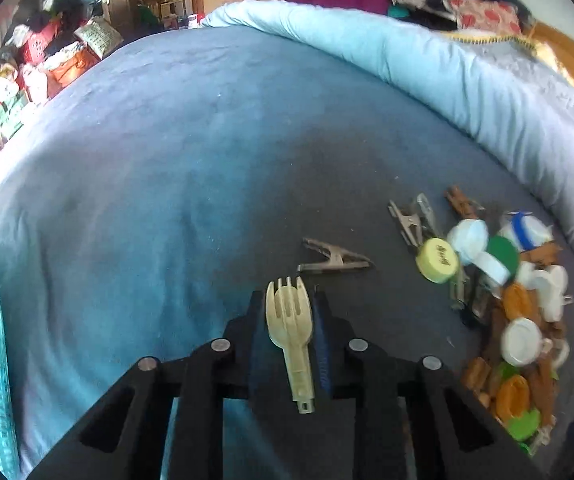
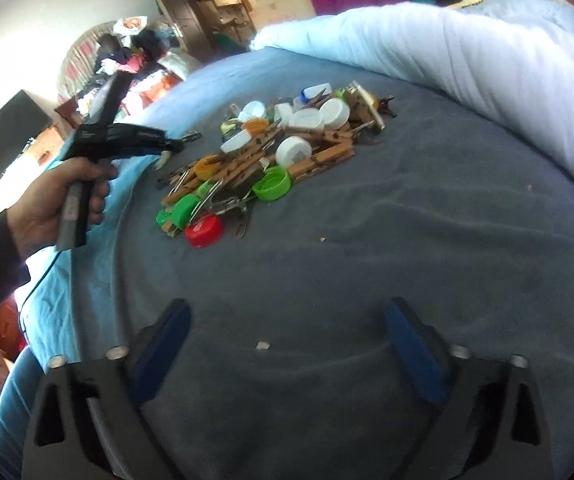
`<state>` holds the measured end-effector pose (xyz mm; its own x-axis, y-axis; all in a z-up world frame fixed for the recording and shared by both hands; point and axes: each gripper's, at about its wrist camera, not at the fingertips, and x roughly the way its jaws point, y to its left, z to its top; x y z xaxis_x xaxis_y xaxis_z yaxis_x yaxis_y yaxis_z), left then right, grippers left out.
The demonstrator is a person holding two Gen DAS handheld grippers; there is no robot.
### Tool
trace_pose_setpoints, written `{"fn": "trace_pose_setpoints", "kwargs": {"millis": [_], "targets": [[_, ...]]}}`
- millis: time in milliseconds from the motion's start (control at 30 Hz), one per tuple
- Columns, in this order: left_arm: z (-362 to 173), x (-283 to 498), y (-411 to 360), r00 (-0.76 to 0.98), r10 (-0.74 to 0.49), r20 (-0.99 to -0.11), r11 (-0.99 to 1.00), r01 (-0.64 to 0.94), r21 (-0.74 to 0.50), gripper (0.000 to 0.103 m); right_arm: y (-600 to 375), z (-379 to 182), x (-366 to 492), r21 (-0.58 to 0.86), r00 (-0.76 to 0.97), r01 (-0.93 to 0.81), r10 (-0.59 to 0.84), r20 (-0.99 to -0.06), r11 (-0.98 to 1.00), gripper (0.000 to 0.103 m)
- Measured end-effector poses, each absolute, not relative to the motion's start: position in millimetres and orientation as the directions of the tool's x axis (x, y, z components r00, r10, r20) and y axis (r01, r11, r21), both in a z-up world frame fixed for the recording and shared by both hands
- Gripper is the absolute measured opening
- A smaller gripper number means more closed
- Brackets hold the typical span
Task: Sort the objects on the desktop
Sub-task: 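Grasp a metal clothespin with the right gripper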
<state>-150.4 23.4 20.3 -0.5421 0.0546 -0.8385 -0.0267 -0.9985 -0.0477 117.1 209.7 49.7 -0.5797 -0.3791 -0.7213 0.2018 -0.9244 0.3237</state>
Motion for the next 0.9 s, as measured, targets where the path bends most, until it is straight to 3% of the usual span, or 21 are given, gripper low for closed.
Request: {"fn": "trace_pose_setpoints", "kwargs": {"millis": [33, 67, 300, 500, 833, 900], "targets": [[26.2, -140.6, 18.6, -0.554, 0.065, -0.830, -0.998, -0.026, -0.060, 0.023, 207.5, 54.3, 113.2, 0.316, -0.577, 0.223, -0.386, -0.720, -0.922, 0.055], [29.0, -133.1, 15.4, -0.560, 0.074, -0.825, -0.997, -0.026, -0.072, 0.023, 202.6, 62.2, 108.7, 0.298, -0.581, 0.253, -0.391, -0.714, -0.920, 0.054], [52.4, -73.4, 2.7, -0.602, 0.135, -0.787, -0.989, -0.031, -0.146, 0.023, 157.6, 97.5, 30.1, 0.217, -0.567, 0.434, -0.452, -0.688, -0.875, 0.056], [60.9, -51.4, 8.0, -0.609, 0.178, -0.773, -0.983, -0.084, -0.160, 0.023, 82.6, 95.7, -63.4, 0.089, -0.495, 0.587, -0.443, -0.747, -0.805, 0.071], [57.7, -43.3, -3.8, -0.599, 0.209, -0.773, -0.976, -0.080, -0.202, 0.023, -7.3, 66.2, -141.6, -0.006, -0.432, 0.684, -0.399, -0.809, -0.729, 0.072], [56.4, -43.4, -5.4, -0.599, 0.207, -0.773, -0.977, -0.080, -0.199, 0.023, -19.0, 52.4, -152.0, 0.002, -0.391, 0.684, -0.368, -0.844, -0.730, 0.066]]}}
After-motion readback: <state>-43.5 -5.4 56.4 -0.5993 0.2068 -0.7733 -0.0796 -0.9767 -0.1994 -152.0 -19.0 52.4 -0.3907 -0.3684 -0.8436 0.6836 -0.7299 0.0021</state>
